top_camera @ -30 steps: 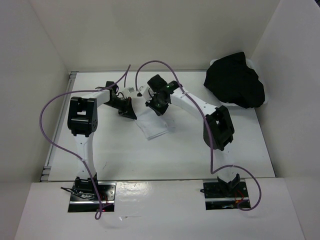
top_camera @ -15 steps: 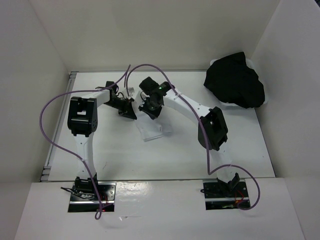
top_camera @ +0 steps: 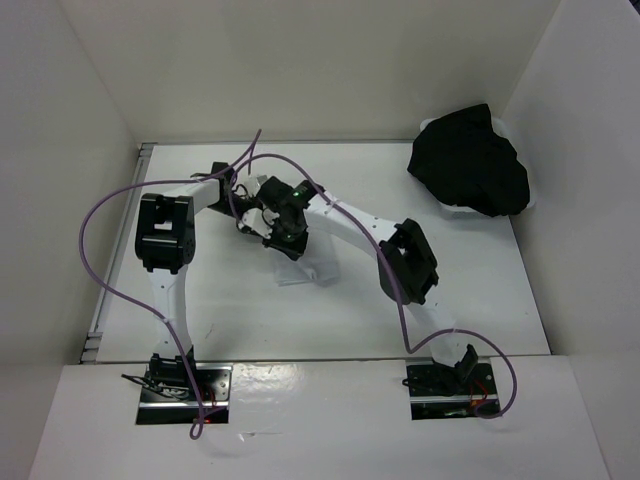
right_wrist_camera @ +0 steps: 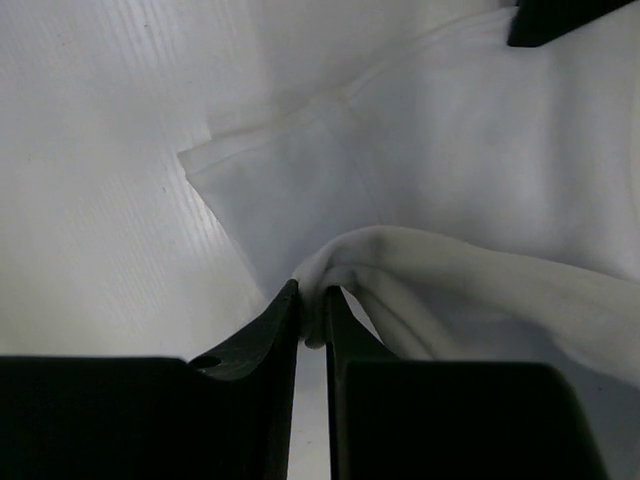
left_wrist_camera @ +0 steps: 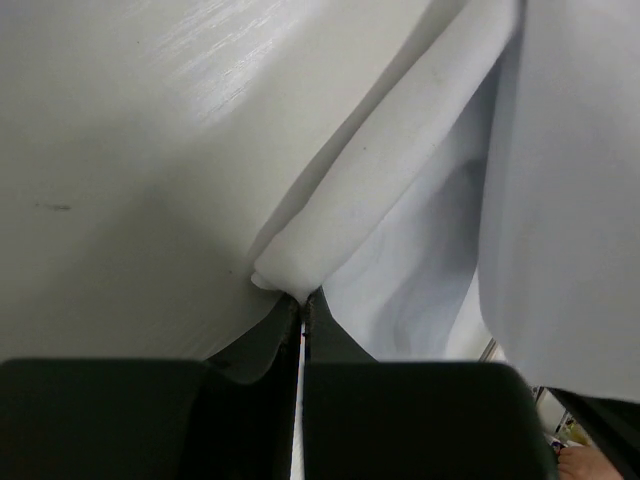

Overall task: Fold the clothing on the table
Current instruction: Fold the skirt

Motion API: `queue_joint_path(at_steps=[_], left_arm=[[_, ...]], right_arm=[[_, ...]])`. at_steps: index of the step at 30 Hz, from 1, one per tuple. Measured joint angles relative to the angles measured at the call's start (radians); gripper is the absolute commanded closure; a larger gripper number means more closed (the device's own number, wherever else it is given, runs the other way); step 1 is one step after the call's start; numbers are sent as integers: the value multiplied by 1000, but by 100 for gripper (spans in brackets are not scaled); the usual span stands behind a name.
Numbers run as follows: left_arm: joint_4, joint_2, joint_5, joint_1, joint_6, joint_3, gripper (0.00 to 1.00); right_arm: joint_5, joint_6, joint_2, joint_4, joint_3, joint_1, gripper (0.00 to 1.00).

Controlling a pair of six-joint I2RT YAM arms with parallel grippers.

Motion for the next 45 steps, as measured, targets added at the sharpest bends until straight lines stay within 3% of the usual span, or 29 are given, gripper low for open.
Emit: queue_joint_path(at_steps=[3, 7, 12, 18, 20, 22, 29, 36, 45], left_arm=[[0, 0, 0, 0, 0, 0, 99], [0, 0, 0, 0, 0, 0, 99], [0, 0, 0, 0, 0, 0, 99], [0, -1, 0, 0, 0, 0, 98], [0, -3, -1, 0, 1, 0, 98], [1, -5, -2, 0, 1, -3, 98], [2, -13, -8, 0, 2, -14, 96], [2, -14, -10, 0, 2, -14, 94], [-25, -82, -50, 40, 36, -41, 54]], right_arm=[[0, -3, 16, -5, 0, 17, 95], [0, -3, 21, -6, 0, 26, 82], [19, 19, 56, -6, 58, 26, 89], [42, 49, 119, -12, 197, 26, 88], [40, 57, 141, -17, 249, 26, 81], [37, 64, 152, -19, 276, 26, 68], [1, 62, 153, -35, 267, 28, 40], [-6, 48, 118, -40, 95, 39, 38], [89, 34, -112, -13, -129, 23, 36]])
